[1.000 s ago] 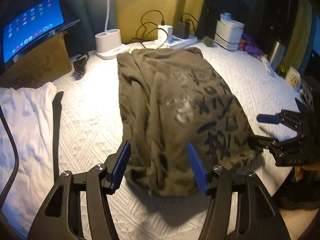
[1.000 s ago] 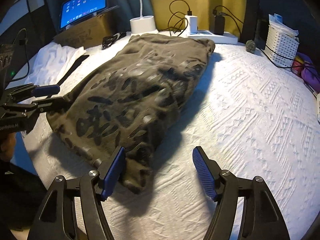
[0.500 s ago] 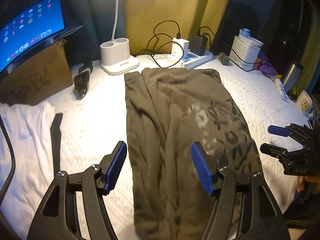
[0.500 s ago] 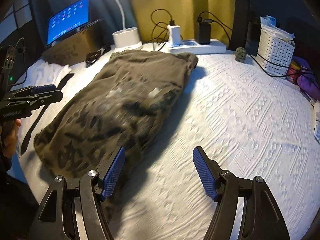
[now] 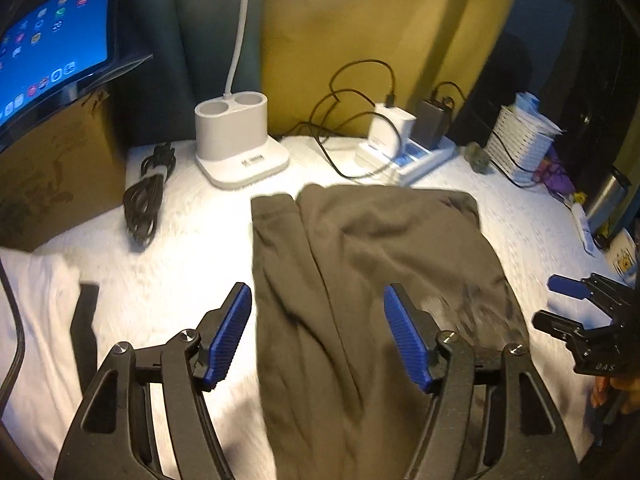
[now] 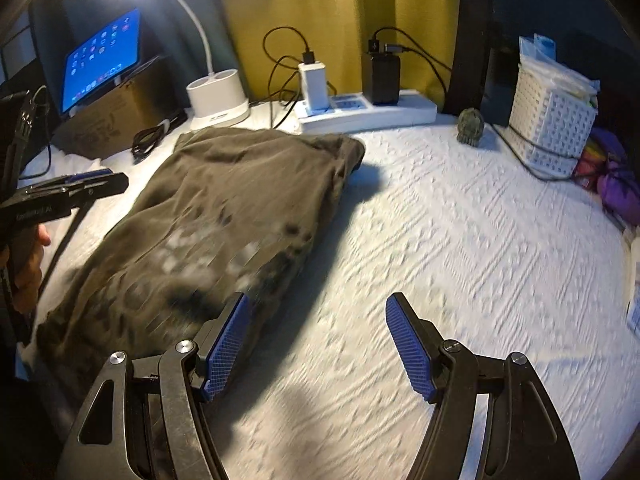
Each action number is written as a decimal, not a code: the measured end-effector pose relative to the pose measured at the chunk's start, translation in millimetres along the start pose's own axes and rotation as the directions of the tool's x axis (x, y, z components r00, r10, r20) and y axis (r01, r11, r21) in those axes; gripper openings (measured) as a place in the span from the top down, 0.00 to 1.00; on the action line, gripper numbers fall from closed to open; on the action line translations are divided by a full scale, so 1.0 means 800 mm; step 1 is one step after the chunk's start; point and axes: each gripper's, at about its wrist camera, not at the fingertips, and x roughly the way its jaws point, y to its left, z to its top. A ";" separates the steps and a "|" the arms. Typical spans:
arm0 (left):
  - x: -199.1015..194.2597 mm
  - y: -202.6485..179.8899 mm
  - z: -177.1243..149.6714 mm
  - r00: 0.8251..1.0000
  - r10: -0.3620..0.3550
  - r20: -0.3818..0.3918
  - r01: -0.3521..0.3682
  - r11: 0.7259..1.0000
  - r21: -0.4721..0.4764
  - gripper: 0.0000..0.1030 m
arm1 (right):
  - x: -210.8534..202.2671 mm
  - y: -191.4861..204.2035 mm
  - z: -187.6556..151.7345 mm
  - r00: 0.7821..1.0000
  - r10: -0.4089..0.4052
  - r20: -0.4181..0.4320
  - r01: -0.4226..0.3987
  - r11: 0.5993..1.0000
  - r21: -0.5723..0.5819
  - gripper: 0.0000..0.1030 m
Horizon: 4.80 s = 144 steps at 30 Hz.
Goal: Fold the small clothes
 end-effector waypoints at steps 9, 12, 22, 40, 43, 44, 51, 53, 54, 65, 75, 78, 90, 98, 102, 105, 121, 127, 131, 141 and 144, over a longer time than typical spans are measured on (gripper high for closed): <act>0.074 0.018 0.030 0.999 0.030 -0.040 -0.028 0.998 0.058 0.22 | 0.042 -0.017 0.050 0.998 0.060 0.028 -0.060 0.998 0.011 0.29; 0.098 0.027 0.030 0.991 -0.078 -0.109 0.077 0.997 -0.009 0.22 | 0.057 -0.023 0.067 0.996 0.083 0.036 -0.084 0.996 0.034 0.26; 0.104 -0.017 0.022 0.989 -0.092 -0.119 0.106 0.988 0.111 0.30 | 0.121 -0.027 0.100 0.984 0.178 0.012 -0.179 0.980 0.086 0.24; 0.062 -0.053 0.017 0.989 -0.150 -0.011 0.149 0.976 0.160 0.84 | 0.111 0.039 0.114 0.986 0.160 0.040 -0.155 0.982 -0.108 0.82; 0.037 -0.057 0.016 0.987 -0.157 0.040 0.148 0.974 0.170 0.84 | 0.083 0.049 0.113 0.985 0.150 0.083 -0.139 0.982 -0.129 0.82; 0.028 -0.058 0.016 0.985 -0.162 0.060 0.149 0.974 0.172 0.84 | 0.074 0.052 0.112 0.985 0.146 0.095 -0.132 0.982 -0.136 0.82; -0.018 -0.065 0.013 0.974 -0.167 0.152 0.144 0.977 0.156 0.84 | 0.015 0.071 0.105 0.977 0.128 0.169 -0.099 0.981 -0.169 0.83; -0.035 -0.066 0.011 0.970 -0.165 0.177 0.138 0.978 0.156 0.84 | -0.004 0.075 0.102 0.974 0.127 0.190 -0.094 0.980 -0.176 0.83; -0.043 -0.067 0.010 0.968 -0.163 0.190 0.134 0.979 0.156 0.84 | -0.011 0.077 0.101 0.972 0.128 0.199 -0.092 0.979 -0.179 0.83; -0.146 -0.066 -0.011 0.925 -0.160 0.344 0.107 0.980 0.167 0.84 | -0.110 0.111 0.083 0.930 0.154 0.335 -0.082 0.972 -0.219 0.83; -0.269 -0.061 -0.050 0.855 -0.126 0.503 0.058 0.987 0.150 0.84 | -0.234 0.184 0.052 0.838 0.236 0.493 -0.062 0.937 -0.343 0.83; -0.299 -0.051 -0.064 0.844 -0.098 0.527 0.033 0.991 0.130 0.84 | -0.255 0.206 0.043 0.814 0.279 0.509 -0.077 0.921 -0.381 0.83; -0.376 -0.003 -0.108 0.835 0.037 0.549 -0.108 0.989 0.097 0.84 | -0.282 0.295 0.021 0.751 0.453 0.480 -0.174 0.837 -0.518 0.83; -0.301 0.043 -0.102 0.894 0.064 0.443 -0.093 0.995 0.043 0.84 | -0.189 0.295 0.044 0.819 0.414 0.399 -0.223 0.868 -0.443 0.83; -0.261 0.053 -0.094 0.916 0.055 0.397 -0.077 0.996 0.039 0.84 | -0.136 0.285 0.058 0.855 0.379 0.354 -0.230 0.889 -0.395 0.83; -0.219 0.070 -0.081 0.936 0.063 0.346 -0.074 0.997 0.020 0.84 | -0.103 0.264 0.069 0.874 0.353 0.332 -0.227 0.904 -0.363 0.83; -0.039 0.145 -0.071 0.997 0.076 -0.033 -0.078 0.993 -0.089 0.81 | 0.144 0.246 0.119 0.958 0.286 0.029 -0.270 0.930 -0.250 0.83; -0.037 0.160 -0.070 0.992 0.104 -0.066 -0.112 0.983 -0.147 0.72 | 0.158 0.211 0.116 0.973 0.230 0.037 -0.221 0.962 -0.158 0.32; -0.048 0.149 -0.065 0.981 0.190 -0.040 -0.193 0.974 -0.114 0.64 | 0.157 0.192 0.109 0.973 0.228 0.024 -0.223 0.965 -0.136 0.32; -0.124 0.117 -0.069 0.978 0.200 0.056 -0.195 0.978 -0.078 0.43 | 0.105 0.165 0.085 0.988 0.145 0.050 -0.142 0.987 -0.072 0.31; -0.137 0.098 -0.069 0.981 0.172 0.086 -0.167 0.984 -0.063 0.42 | 0.087 0.160 0.074 0.988 0.141 0.066 -0.136 0.988 -0.073 0.31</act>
